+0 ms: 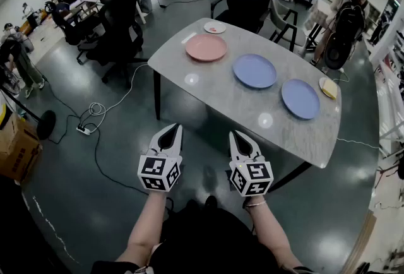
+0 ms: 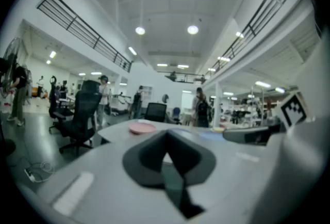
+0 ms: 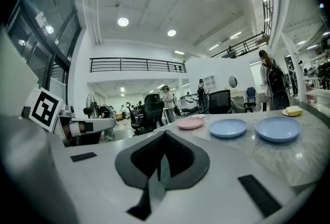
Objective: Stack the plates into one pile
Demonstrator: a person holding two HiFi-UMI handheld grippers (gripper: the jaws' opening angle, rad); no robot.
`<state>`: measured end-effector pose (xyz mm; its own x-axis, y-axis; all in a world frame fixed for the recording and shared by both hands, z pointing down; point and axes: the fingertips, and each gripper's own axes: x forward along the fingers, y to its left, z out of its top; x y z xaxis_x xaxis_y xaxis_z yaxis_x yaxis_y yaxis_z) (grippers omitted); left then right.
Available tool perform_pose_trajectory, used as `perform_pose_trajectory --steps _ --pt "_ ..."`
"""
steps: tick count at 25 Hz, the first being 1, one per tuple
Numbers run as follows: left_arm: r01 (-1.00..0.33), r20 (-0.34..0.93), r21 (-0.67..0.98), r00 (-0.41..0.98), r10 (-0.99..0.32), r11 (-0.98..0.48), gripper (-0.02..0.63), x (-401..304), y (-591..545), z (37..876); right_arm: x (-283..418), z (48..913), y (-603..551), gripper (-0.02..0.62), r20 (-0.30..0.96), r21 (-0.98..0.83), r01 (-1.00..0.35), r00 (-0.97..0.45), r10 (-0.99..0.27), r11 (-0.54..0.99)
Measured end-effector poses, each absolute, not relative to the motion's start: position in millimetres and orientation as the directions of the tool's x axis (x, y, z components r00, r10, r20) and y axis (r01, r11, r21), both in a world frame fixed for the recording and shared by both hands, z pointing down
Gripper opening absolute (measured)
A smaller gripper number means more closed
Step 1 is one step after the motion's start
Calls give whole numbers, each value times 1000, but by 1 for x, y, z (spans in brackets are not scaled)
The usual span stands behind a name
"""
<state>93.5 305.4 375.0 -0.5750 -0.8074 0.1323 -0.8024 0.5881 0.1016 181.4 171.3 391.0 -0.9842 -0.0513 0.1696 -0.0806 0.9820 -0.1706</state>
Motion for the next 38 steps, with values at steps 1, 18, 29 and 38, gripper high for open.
perform_pose_trajectory --steps 1,18,29,38 --pt "-804 129 100 -574 -809 586 6 94 303 375 182 392 169 3 169 -171 -81 -984 -52 982" --pt "-802 122 77 -582 -804 592 6 95 275 377 180 394 143 5 150 -177 -73 -988 -46 981" --pt "-791 120 50 -602 -790 610 6 85 263 371 166 383 121 5 119 -180 -73 -992 -52 981" --pt "-785 141 36 -608 -781 618 6 53 246 377 136 389 110 5 118 -213 -60 -992 -35 975"
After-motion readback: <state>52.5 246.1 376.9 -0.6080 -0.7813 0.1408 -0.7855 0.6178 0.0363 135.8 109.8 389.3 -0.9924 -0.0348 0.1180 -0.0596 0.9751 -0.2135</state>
